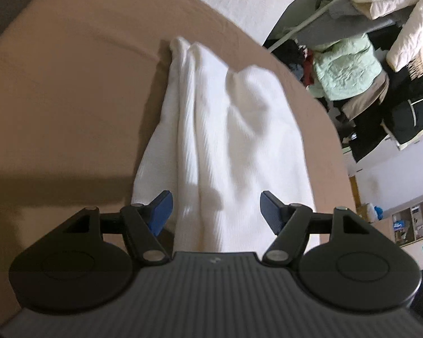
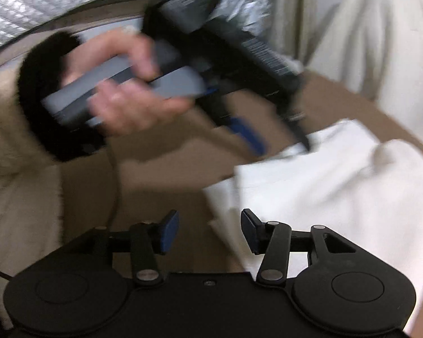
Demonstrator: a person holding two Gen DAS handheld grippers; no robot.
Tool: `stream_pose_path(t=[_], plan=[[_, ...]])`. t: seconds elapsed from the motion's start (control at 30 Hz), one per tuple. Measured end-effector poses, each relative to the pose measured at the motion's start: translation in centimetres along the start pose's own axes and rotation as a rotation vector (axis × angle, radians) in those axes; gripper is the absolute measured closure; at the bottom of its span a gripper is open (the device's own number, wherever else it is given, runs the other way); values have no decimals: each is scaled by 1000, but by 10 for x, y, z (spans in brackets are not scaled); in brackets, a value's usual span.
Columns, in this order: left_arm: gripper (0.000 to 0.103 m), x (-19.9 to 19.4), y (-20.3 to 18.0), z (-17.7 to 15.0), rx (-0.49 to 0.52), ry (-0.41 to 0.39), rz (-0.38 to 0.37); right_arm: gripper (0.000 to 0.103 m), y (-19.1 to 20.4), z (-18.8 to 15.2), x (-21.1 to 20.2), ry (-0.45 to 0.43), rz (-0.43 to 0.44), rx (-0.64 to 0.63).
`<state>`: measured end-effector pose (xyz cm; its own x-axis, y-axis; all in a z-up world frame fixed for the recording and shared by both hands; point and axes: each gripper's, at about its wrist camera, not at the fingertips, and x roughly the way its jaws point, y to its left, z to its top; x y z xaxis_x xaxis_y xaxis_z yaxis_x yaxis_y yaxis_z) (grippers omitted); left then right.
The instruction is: Fold clothes
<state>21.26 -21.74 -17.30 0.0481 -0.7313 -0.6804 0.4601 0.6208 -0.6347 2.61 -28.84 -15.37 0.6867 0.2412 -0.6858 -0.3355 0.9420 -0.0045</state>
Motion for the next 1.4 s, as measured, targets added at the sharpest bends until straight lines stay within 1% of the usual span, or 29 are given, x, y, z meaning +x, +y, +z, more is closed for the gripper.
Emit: stream_pose_path(t=[0.07, 0.13, 0.2, 0.27, 0.3, 0.33, 0.37, 0.4, 0.43, 0.47, 0.5, 0.57, 0.63, 0.7, 0.73, 0.8, 0.83, 0.87, 0.9, 0.93, 0.97, 1.0, 1.03, 1.13, 1.17, 1.2, 1.27, 1.37, 1.4], plan=[[35, -1, 5, -11, -24, 22, 17, 48, -10, -6, -9, 1, -42, 42], [34, 2, 14, -24, -82, 59, -1, 48, -20, -13, -17, 12, -103, 56], [28, 8, 23, -35, -155, 96, 6, 48, -29, -12, -22, 12, -155, 60], [28, 9, 20, -40, -133, 80, -8, 48, -49, 0, -31, 21, -144, 62], [33, 9, 18, -42, -122, 72, -14, 47, -59, 10, -34, 28, -127, 57], [51, 9, 17, -44, -111, 64, -21, 42, -74, 28, -33, 38, -102, 69], [96, 9, 15, -46, -100, 56, -28, 37, -90, 46, -27, 57, -59, 105], [95, 9, 14, -48, -89, 48, -34, 23, -107, 65, -19, 92, 2, 162], [95, 9, 12, -51, -78, 40, -41, 16, -124, 85, -5, 133, 57, 225], [95, 10, 11, -53, -67, 32, -47, 16, -139, 102, 10, 165, 78, 267], [94, 10, 9, -55, -56, 23, -54, 16, -153, 120, 26, 202, 75, 289], [94, 10, 6, -59, -34, 7, -67, 16, -172, 150, 66, 290, 10, 314], [91, 9, 6, -63, -25, -5, -69, 16, -183, 167, 98, 381, -46, 356], [77, 10, 7, -65, -29, -1, -51, 16, -193, 176, 125, 481, -79, 398], [73, 11, 8, -65, -31, 6, -39, 16, -194, 177, 138, 526, -96, 402], [52, 13, 9, -66, -35, 21, -15, 16, -194, 176, 163, 592, -134, 410], [52, 16, 8, -66, -28, 30, -13, 16, -192, 174, 174, 615, -157, 414], [57, 19, 8, -66, -20, 39, -11, 17, -189, 168, 184, 643, -203, 417], [95, 21, 7, -67, -10, 52, -17, 21, -186, 161, 192, 669, -247, 419], [95, 23, 6, -67, 0, 64, -23, 34, -183, 156, 189, 653, -245, 405], [96, 19, 3, -68, 16, 52, -31, 43, -180, 151, 185, 636, -242, 390], [96, 16, -1, -68, 32, 40, -39, 63, -178, 146, 181, 619, -238, 377], [96, 12, -4, -69, 48, 28, -47, 79, -177, 144, 170, 589, -205, 375], [96, 2, -13, -69, 82, -3, -82, 80, -183, 138, 127, 481, -134, 387], [95, 0, -15, -69, 85, -10, -100, 80, -185, 134, 115, 457, -134, 389], [95, -1, -17, -69, 98, -12, -96, 80, -190, 131, 107, 439, -141, 414], [95, -1, -20, -72, 125, -15, -79, 77, -203, 122, 99, 411, -105, 503], [95, -2, -19, -71, 130, -12, -60, 65, -214, 107, 93, 387, -72, 604], [95, -3, -18, -69, 130, -12, -56, 63, -216, 102, 91, 378, -65, 625]])
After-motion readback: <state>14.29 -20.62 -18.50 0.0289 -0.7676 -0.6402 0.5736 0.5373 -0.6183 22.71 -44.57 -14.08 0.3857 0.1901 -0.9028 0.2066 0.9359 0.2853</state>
